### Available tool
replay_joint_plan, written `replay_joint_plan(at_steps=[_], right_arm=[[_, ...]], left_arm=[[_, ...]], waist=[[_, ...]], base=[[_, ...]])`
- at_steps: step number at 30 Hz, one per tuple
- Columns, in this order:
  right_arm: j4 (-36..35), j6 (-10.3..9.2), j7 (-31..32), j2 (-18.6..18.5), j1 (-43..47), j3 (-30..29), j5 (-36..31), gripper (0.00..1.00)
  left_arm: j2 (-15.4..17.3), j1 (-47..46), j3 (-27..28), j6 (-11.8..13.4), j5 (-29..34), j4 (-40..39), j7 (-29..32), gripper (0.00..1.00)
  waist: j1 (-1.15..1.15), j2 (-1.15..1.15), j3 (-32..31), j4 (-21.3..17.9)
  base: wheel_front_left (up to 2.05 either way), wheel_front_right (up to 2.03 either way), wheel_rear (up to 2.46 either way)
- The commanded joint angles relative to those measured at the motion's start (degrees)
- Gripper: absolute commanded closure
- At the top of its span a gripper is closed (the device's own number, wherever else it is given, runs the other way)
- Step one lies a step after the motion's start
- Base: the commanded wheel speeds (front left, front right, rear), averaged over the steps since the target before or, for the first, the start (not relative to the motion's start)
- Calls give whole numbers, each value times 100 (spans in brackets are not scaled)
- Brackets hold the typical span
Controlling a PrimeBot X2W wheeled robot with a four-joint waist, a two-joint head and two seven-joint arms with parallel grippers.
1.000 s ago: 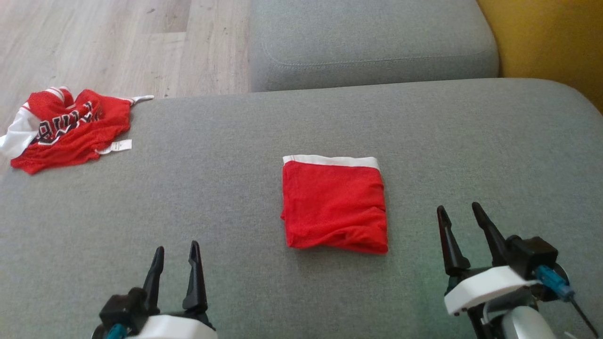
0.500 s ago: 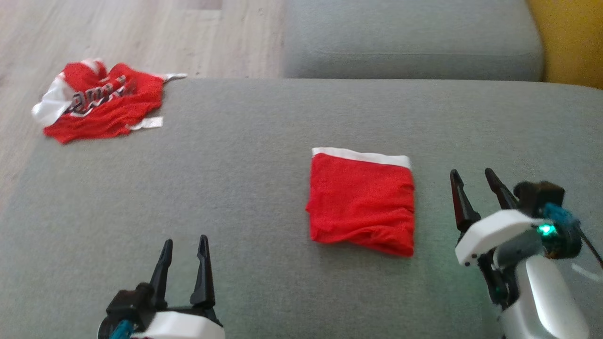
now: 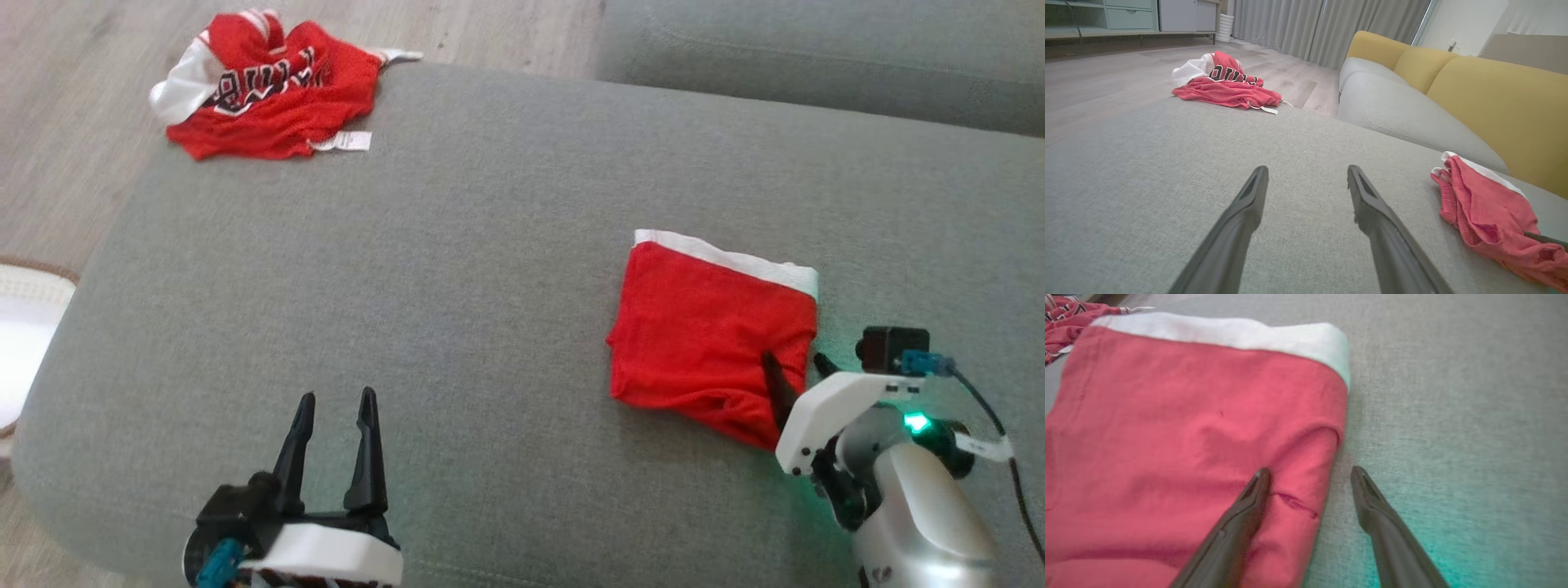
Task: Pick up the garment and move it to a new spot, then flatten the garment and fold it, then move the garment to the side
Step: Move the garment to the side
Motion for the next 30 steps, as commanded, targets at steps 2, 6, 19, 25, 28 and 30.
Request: replay_joint_plan(at_steps=[2, 6, 19, 25, 28, 30], right_arm=[[-47, 37, 14, -80, -297, 198, 98, 34], [119, 37, -97, -142, -493, 385, 299, 100], [-69, 37, -481, -767, -1195, 689, 265, 100], [-235, 37, -481, -951, -1383, 695, 262, 100], [-265, 37, -516, -961, -1455, 660, 257, 100], [-271, 37, -540, -933, -1510, 659, 259, 100]], left_arm=[[12, -271, 205, -21, 61, -181, -70, 0], [22, -274, 224, -24, 109, -209, -70, 0], [46, -509, 185, -59, 241, -488, -68, 0], [96, -790, 108, -93, 339, -560, 18, 0], [123, -932, 68, -100, 390, -594, 84, 0], [141, -1010, 52, -103, 413, -610, 120, 0]], waist=[[-1, 0, 59, 35], [-1, 0, 122, -96], [-1, 0, 547, -1684], [-1, 0, 852, -2473], [-1, 0, 977, -2717], [-1, 0, 1046, -2813]], base=[[0, 0, 0], [0, 0, 0], [0, 0, 0], [0, 0, 0], [0, 0, 0], [0, 0, 0]])
